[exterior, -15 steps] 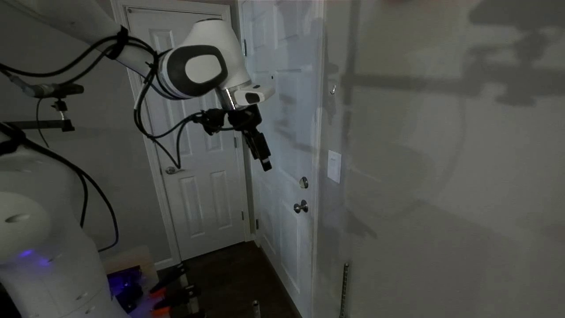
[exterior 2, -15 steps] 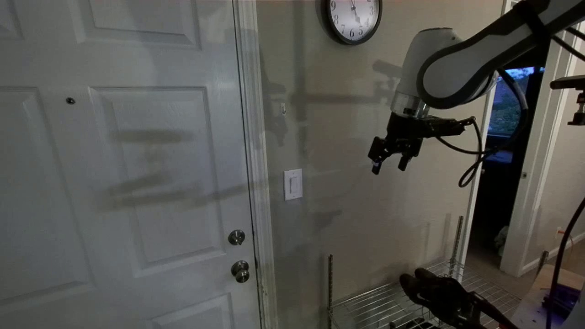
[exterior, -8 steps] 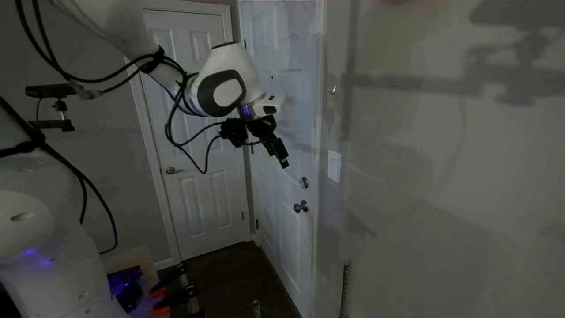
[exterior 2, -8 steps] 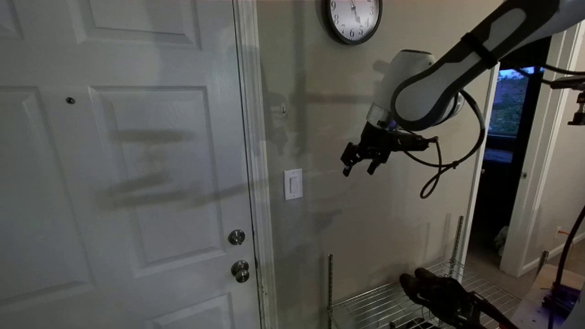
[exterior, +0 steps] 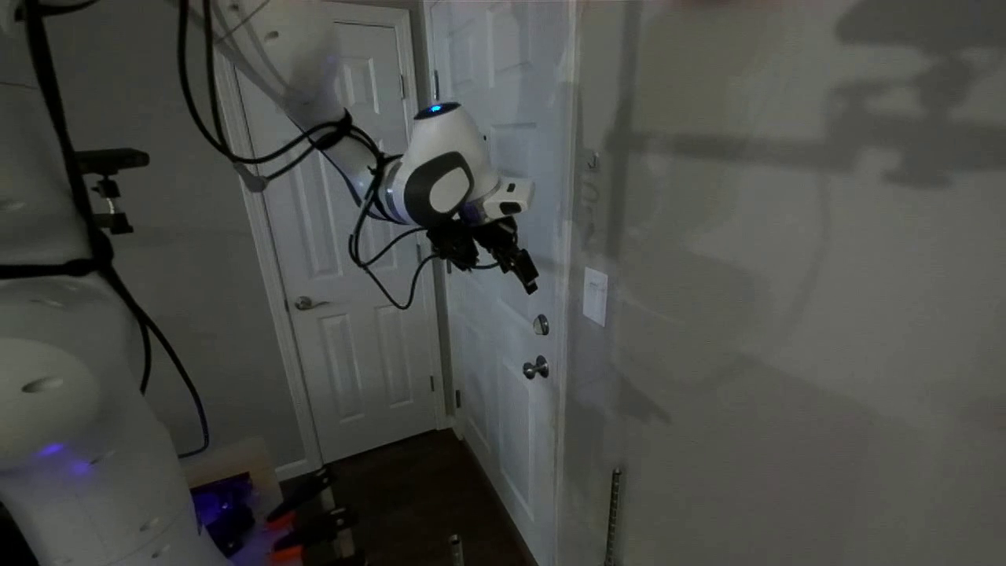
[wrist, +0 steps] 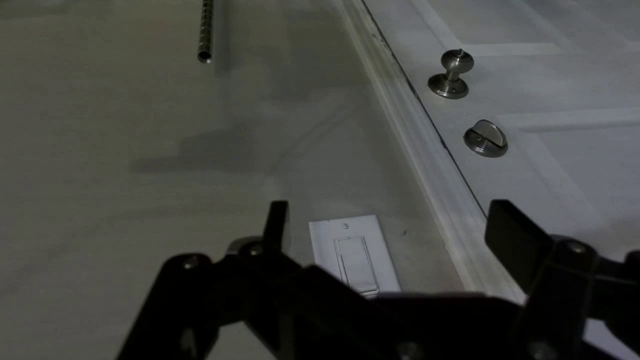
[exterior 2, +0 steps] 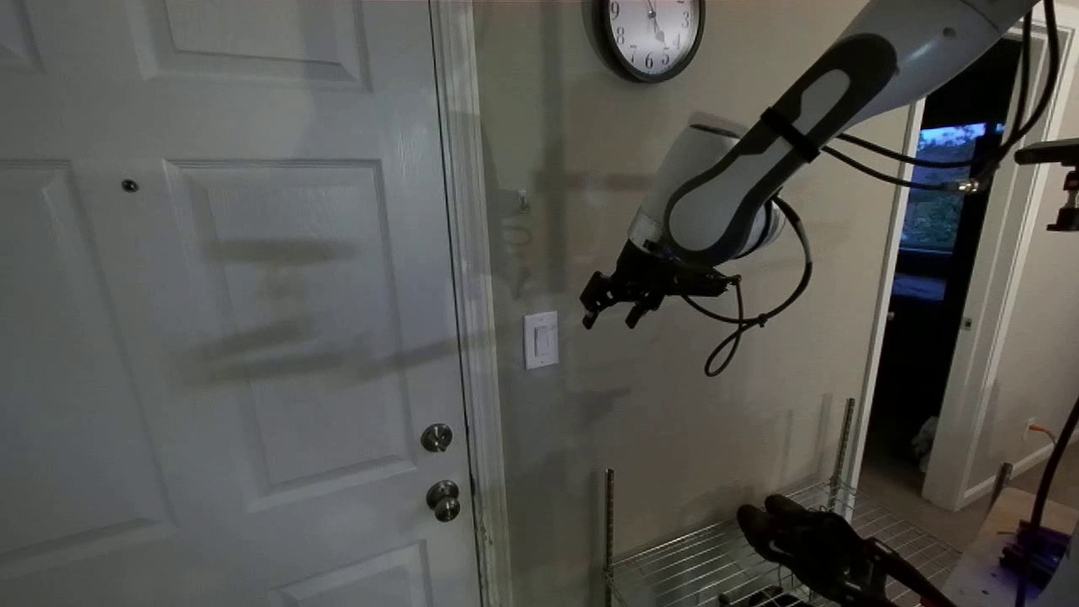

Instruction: Turn on the light

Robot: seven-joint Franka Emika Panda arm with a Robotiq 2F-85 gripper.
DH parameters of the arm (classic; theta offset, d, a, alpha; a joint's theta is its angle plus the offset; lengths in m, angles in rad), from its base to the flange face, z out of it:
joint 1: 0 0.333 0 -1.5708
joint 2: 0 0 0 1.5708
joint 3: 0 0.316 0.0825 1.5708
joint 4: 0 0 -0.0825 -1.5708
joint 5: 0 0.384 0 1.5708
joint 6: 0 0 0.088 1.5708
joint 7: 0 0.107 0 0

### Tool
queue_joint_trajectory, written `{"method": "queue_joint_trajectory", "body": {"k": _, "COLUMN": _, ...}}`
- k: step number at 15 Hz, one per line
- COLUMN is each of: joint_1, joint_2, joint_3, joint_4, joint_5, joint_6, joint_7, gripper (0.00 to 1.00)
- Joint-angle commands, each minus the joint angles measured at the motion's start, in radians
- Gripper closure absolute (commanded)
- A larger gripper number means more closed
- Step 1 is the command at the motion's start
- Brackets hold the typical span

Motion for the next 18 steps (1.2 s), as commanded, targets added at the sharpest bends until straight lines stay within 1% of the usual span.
{"method": "queue_joint_trajectory", "body": {"k": 1, "joint_1": 0.001, "joint_2": 0.018, "joint_3": 0.001, "joint_4": 0.015, "joint_5": 0.0, "joint_6": 0.0, "joint_7": 0.0, "gripper": 0.0}}
{"method": "queue_joint_trajectory", "body": {"k": 9, "joint_1": 0.002, "joint_2": 0.021, "joint_3": 0.0, "joint_4": 0.019, "joint_5": 0.003, "joint_6": 0.011, "joint_7": 0.002, "gripper": 0.0}}
{"method": "queue_joint_trajectory", "body": {"k": 12, "joint_1": 0.001, "joint_2": 0.085, "joint_3": -0.002, "joint_4": 0.062, "joint_5": -0.019, "joint_6": 0.053, "joint_7": 0.037, "gripper": 0.0}}
{"method": "queue_joint_trajectory", "body": {"k": 13, "joint_1": 0.002, "joint_2": 0.101, "joint_3": -0.003, "joint_4": 0.075, "joint_5": -0.02, "joint_6": 0.06, "joint_7": 0.045, "gripper": 0.06}}
{"method": "queue_joint_trajectory", "body": {"k": 14, "joint_1": 0.004, "joint_2": 0.127, "joint_3": -0.006, "joint_4": 0.096, "joint_5": -0.024, "joint_6": 0.068, "joint_7": 0.055, "gripper": 0.26}}
{"method": "queue_joint_trajectory", "body": {"k": 15, "joint_1": 0.007, "joint_2": 0.145, "joint_3": -0.01, "joint_4": 0.111, "joint_5": -0.03, "joint_6": 0.076, "joint_7": 0.061, "gripper": 0.32}}
{"method": "queue_joint_trajectory", "body": {"k": 16, "joint_1": 0.012, "joint_2": 0.172, "joint_3": -0.022, "joint_4": 0.131, "joint_5": -0.053, "joint_6": 0.087, "joint_7": 0.083, "gripper": 0.4}}
{"method": "queue_joint_trajectory", "body": {"k": 18, "joint_1": 0.026, "joint_2": 0.214, "joint_3": -0.044, "joint_4": 0.165, "joint_5": -0.078, "joint_6": 0.106, "joint_7": 0.113, "gripper": 0.53}}
